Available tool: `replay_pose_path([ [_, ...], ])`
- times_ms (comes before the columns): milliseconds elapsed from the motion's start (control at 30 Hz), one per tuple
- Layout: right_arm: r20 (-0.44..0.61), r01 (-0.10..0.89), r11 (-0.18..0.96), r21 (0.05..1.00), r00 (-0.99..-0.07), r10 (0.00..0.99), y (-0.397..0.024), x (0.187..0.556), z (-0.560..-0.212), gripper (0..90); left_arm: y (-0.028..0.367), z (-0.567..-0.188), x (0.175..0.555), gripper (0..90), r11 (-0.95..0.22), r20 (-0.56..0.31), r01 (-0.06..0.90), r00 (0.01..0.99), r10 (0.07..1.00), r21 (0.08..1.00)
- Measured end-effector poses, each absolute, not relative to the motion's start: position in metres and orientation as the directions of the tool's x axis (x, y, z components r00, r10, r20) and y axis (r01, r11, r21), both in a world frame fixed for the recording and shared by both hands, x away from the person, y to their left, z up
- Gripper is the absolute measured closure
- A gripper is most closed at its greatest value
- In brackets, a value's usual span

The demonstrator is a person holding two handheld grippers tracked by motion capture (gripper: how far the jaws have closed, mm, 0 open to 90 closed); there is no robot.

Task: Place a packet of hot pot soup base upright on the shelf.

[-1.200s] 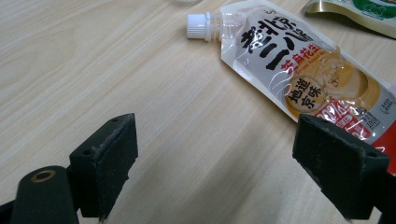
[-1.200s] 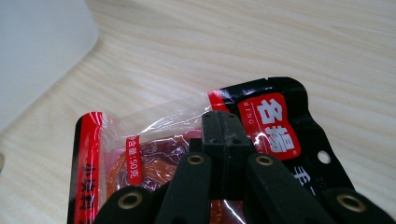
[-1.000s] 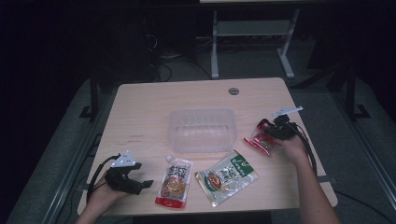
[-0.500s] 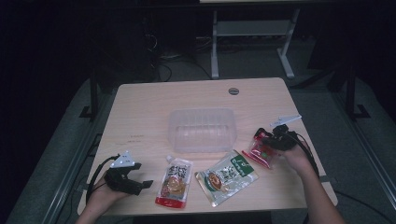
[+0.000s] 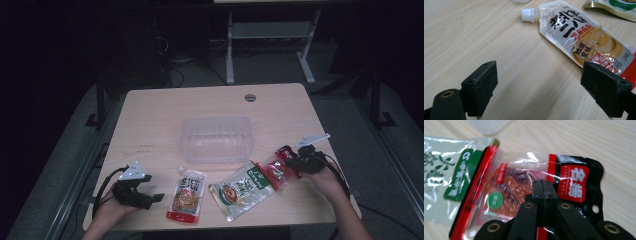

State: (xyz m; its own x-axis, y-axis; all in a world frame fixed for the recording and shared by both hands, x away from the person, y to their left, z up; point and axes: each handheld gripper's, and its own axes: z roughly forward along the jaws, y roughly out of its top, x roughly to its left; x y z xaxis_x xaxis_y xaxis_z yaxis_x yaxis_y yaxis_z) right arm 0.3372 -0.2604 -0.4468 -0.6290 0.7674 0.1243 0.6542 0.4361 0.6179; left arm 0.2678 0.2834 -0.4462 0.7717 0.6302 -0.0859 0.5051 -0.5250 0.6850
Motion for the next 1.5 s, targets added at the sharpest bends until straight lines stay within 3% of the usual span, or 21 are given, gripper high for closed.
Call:
replay_pose_path([
  [233,0.109,0.631,0.457,0.626,-0.652,0.751,-0.257,0.329,-0.445,89.8,0.267,-0.434,0.261,14.3,-0.519,-0.085,0.476,0.789,0.608,0.710],
  [400,0.111,0.631,0.432,0.645,-0.636,0.763,-0.260,0.333,-0.440,89.7,0.244,-0.423,0.258,23.3,-0.514,-0.074,0.419,0.823,0.563,0.749],
  [667,0.122,0.638,0.396,0.660,-0.612,0.782,-0.268,0.333,-0.437,79.6,0.184,-0.408,0.273,52.1,-0.547,-0.076,0.327,0.900,0.430,0.771],
  [833,0.124,0.641,0.385,0.664,-0.603,0.788,-0.273,0.333,-0.438,66.1,0.140,-0.405,0.285,72.3,-0.564,-0.080,0.300,0.921,0.381,0.769],
  [1000,0.130,0.650,0.376,0.660,-0.592,0.795,-0.273,0.333,-0.438,54.3,0.101,-0.407,0.297,86.2,-0.599,-0.067,0.261,0.943,0.327,0.757],
  [1200,0.139,0.658,0.361,0.661,-0.580,0.803,-0.275,0.332,-0.438,44.1,0.061,-0.413,0.307,89.6,-0.613,-0.071,0.228,0.960,0.269,0.757],
  [1500,0.140,0.667,0.344,0.661,-0.560,0.816,-0.286,0.331,-0.439,37.3,0.010,-0.421,0.318,89.6,-0.621,-0.049,0.186,0.972,0.230,0.762],
])
